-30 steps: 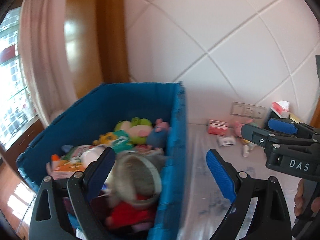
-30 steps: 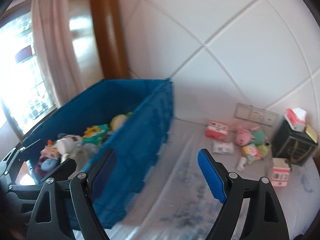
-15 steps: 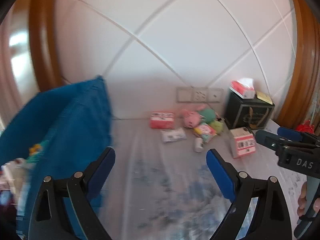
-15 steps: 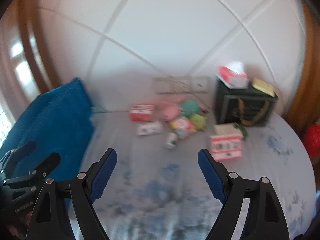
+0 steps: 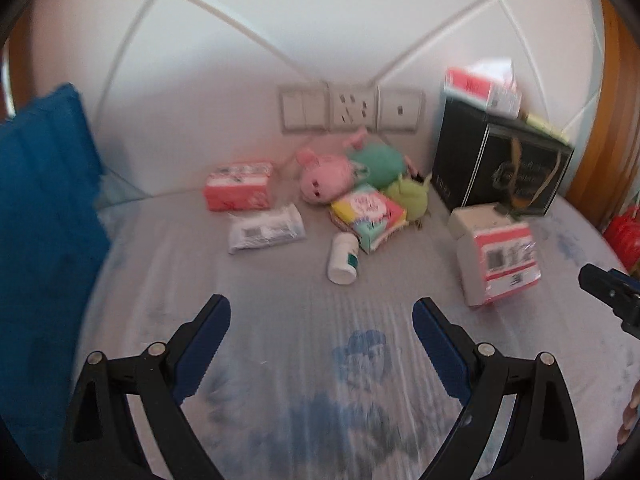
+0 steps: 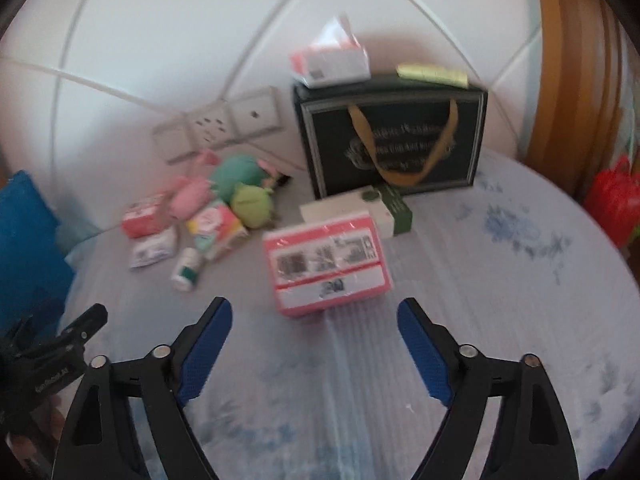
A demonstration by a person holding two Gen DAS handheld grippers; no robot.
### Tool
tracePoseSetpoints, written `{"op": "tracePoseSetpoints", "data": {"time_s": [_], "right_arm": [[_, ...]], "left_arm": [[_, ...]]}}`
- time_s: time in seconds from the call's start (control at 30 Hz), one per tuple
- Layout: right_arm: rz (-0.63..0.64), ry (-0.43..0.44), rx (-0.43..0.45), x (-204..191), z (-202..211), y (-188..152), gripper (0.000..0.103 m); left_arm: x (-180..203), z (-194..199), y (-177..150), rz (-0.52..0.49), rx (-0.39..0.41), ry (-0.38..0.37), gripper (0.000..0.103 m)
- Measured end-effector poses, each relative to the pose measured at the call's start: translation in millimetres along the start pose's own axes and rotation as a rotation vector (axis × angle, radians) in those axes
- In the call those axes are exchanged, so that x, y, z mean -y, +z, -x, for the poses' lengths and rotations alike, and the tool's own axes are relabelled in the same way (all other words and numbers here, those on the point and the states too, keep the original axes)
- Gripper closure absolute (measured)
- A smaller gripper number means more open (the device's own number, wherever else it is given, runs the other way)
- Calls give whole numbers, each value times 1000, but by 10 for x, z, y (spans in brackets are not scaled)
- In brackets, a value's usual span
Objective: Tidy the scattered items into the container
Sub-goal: 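Move both open tools back toward the items on the bed, then grasp a small white pill bottle with the left tool while the right grasps the pink tissue pack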
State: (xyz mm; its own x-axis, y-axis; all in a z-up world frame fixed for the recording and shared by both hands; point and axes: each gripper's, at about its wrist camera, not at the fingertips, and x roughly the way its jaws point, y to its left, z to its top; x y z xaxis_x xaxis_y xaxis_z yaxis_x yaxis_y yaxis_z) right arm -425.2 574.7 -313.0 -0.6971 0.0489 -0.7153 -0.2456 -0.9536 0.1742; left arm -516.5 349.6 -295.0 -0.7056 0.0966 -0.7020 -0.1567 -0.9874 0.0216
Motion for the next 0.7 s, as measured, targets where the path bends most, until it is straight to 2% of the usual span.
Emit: {"op": "tracePoseSetpoints", "data": {"time_s": [0.03,0.1,0.33,0.43,0.53,0.57,0.63,0.7], "right_arm": [[0,-1,-5,16,-112,-37,5],[2,-12,-9,65,-334,-106,2],[-65,-12,-40,356,-649,-196,2],[-75,-26,-40,378,-719,-163,2],[-103,-18,-59,333,-851,-151,2],[-104,-6,-66,280,-906,-163,2],[-92,9,-83,173,-1009,-195,2],[-63,15,-104,44,-1131,-228,2]], "left_arm": [[26,-142,-21,-3,-9,-1,10],[56,-424,-51,-6,-22,-14,10],[143,-1199,91,-16,-68,-26,10],[166,-1484,156,-5,-98,0,10],[157,-1688,132,19,-147,-9,12],[136,-1693,137,38,-140,-22,26],[128,-1692,151,44,-127,-14,37],[173,-1674,148,21,-117,-32,52]]}}
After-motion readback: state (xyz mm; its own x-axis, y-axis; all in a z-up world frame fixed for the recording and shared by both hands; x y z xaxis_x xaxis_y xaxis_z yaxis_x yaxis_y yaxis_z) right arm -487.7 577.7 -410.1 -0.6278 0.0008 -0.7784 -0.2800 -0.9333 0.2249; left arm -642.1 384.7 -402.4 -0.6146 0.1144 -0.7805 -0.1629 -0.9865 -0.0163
